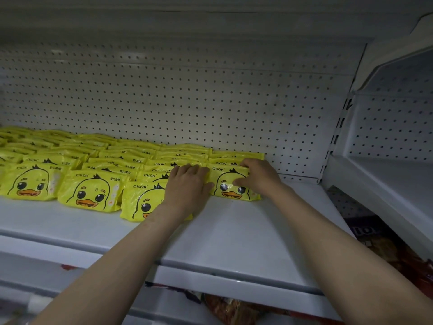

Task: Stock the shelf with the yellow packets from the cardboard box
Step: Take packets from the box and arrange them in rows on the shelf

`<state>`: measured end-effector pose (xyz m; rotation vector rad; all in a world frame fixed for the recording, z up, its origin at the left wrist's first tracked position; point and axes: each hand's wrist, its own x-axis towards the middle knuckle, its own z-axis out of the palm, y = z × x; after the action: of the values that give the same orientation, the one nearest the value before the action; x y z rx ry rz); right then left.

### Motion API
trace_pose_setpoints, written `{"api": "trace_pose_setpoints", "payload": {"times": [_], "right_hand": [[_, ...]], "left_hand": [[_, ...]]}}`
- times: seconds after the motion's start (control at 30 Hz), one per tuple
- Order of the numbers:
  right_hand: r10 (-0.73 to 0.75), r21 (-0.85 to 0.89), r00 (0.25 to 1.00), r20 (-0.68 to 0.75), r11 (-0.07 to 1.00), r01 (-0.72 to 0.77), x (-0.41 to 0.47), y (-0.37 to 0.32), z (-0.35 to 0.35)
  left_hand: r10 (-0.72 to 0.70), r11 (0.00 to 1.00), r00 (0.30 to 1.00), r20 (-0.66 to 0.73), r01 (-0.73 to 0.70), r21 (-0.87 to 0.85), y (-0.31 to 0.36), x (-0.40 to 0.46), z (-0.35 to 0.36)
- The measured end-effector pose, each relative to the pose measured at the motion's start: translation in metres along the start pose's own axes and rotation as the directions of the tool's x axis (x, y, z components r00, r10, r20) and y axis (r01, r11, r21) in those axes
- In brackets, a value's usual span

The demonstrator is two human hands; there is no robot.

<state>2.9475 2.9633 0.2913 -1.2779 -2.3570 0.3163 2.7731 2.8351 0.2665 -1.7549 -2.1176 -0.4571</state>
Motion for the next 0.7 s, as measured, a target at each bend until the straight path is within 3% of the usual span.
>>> {"api": "trace_pose_setpoints", "payload": {"times": [0.17, 0.33, 0.57, 0.7], "right_hand": [[0.001, -0.068, 1.000, -0.028, 0.998, -0.003, 0.001, 0.000, 0.004], [-0.054, -0.258, 0.995, -0.086, 0.966, 0.030, -0.001, -0.005, 0.003], [-0.038, -0.394, 0.995, -0.091, 0.919, -0.001, -0.009, -0.028, -0.001], [-0.058, -0.366, 0.998, -0.041, 0.930, 0.039, -0.013, -0.062, -0.011]], "left_hand": [[-0.002, 1.000, 1.000, -0.012, 0.002, -0.012, 0.000, 0.000, 0.001], [-0.003, 0.999, 1.000, -0.016, 0.003, -0.035, 0.000, 0.002, -0.002], [-0.008, 0.999, 0.998, 0.067, 0.011, -0.049, -0.007, 0.005, -0.016], [-0.037, 0.987, 0.999, 0.039, 0.043, -0.153, -0.037, 0.000, -0.051]]}}
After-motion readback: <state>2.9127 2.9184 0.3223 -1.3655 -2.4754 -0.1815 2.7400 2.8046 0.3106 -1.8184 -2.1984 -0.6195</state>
